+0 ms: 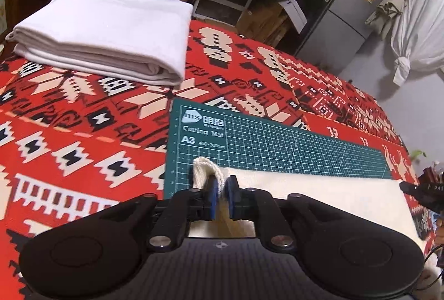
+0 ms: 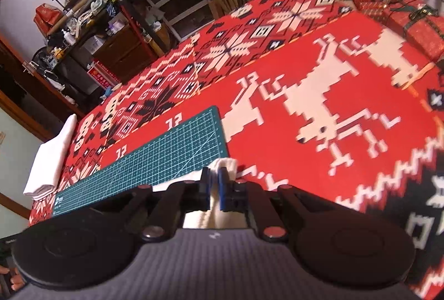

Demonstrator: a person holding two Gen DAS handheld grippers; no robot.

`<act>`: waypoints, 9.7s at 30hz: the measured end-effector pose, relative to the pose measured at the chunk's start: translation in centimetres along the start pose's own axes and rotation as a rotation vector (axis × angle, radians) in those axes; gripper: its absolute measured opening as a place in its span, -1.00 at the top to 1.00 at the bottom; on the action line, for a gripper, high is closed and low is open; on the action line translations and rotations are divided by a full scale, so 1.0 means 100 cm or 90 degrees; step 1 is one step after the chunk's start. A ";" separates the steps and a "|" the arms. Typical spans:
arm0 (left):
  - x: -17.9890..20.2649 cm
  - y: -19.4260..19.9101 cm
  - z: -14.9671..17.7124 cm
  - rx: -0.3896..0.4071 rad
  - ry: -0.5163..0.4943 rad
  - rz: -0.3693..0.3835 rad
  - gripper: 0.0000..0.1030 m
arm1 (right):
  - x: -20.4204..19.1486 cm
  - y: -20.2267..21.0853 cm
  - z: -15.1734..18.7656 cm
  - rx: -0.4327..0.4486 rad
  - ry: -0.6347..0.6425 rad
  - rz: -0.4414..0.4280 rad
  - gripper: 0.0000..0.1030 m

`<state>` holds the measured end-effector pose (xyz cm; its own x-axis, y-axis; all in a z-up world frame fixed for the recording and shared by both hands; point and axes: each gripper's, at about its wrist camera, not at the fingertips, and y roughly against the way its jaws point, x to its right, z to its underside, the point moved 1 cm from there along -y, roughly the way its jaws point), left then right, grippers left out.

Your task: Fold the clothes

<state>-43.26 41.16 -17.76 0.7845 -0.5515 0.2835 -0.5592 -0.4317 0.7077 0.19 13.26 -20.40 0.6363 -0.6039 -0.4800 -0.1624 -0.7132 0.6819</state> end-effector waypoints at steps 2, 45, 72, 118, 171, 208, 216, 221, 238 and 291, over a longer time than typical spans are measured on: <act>-0.001 0.003 0.000 0.003 -0.007 -0.009 0.62 | -0.002 0.012 -0.002 0.017 0.022 0.024 0.74; 0.125 0.044 0.134 -0.084 -0.374 0.008 -0.01 | -0.089 0.098 0.158 -0.085 0.410 0.041 0.07; 0.089 0.054 0.100 -0.076 -0.183 0.036 0.34 | -0.076 0.092 0.126 -0.088 0.354 0.044 0.82; 0.070 0.060 0.066 -0.033 -0.044 0.074 0.75 | -0.111 0.059 0.084 -0.018 0.292 -0.019 0.81; 0.103 -0.063 0.029 0.047 -0.075 0.062 0.75 | -0.188 -0.057 0.085 0.029 0.374 0.017 0.81; 0.009 -0.033 0.023 0.089 -0.062 0.020 0.94 | -0.186 -0.061 0.086 0.034 0.336 0.079 0.78; 0.011 -0.031 0.019 0.079 -0.061 0.012 0.95 | -0.070 -0.014 0.029 0.087 0.230 0.160 0.82; 0.003 -0.012 0.014 0.126 -0.015 0.005 0.40 | -0.024 0.020 0.007 0.131 0.148 0.149 0.74; -0.018 -0.023 0.015 0.062 0.046 -0.005 0.24 | -0.011 -0.008 0.015 0.048 0.090 0.036 0.42; 0.082 -0.051 0.037 0.099 -0.155 0.009 0.80 | -0.115 -0.038 0.062 0.101 0.309 0.075 0.90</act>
<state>-34.93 36.22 -21.40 0.6993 -0.7053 0.1161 -0.6189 -0.5161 0.5921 -11.20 20.72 -20.88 0.8774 -0.4749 -0.0685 -0.3415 -0.7184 0.6060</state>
